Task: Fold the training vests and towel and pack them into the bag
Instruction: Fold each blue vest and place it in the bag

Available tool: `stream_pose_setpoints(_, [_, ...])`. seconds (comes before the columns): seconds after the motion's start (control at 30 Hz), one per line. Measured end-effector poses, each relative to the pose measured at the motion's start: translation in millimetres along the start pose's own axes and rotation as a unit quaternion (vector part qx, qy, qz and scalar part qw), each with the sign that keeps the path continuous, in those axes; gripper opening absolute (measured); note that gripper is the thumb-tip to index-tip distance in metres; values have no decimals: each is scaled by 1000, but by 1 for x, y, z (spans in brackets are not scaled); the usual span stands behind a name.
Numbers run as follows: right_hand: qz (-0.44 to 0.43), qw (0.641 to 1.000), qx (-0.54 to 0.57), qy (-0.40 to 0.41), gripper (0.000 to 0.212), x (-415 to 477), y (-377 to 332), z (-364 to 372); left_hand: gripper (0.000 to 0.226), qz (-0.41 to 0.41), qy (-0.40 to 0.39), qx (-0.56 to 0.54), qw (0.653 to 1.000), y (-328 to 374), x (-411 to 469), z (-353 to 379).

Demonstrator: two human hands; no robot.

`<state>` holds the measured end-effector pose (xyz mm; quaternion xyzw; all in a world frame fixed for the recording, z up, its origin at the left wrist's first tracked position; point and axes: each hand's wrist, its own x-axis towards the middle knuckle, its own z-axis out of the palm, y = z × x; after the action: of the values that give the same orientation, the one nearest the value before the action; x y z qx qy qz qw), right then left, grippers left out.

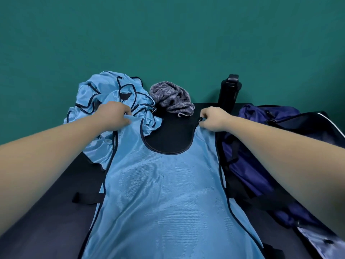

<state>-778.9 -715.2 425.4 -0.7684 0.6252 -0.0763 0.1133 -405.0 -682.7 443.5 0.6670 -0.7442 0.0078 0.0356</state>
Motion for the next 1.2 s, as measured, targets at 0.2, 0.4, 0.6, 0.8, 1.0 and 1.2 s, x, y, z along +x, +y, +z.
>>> stream_pose_setpoints(0.2, [-58,994,2,90,11,-3,-28,-45,23,-31,90,-75,993,-17,-20,-49])
stream_pose_setpoints(0.4, [-41,976,32,211,13,-19,-42,-104,18,-33,206,-126,970,-17,-42,-113])
stream_pose_setpoints(0.6, [-29,969,63,237,13,-57,-45,-150,16,-29,239,-137,961,-16,-65,-155])
stream_pose_setpoints(0.8, [-68,979,67,180,23,-121,-50,-171,9,6,187,-122,975,-3,-115,-171])
stream_pose_setpoints(1.0, [-111,981,91,134,16,-192,-59,-162,8,11,114,-155,981,15,-192,-166])
stream_pose_setpoints(1.2, [-155,982,87,69,11,-258,-62,-127,7,8,70,-181,981,28,-267,-141])
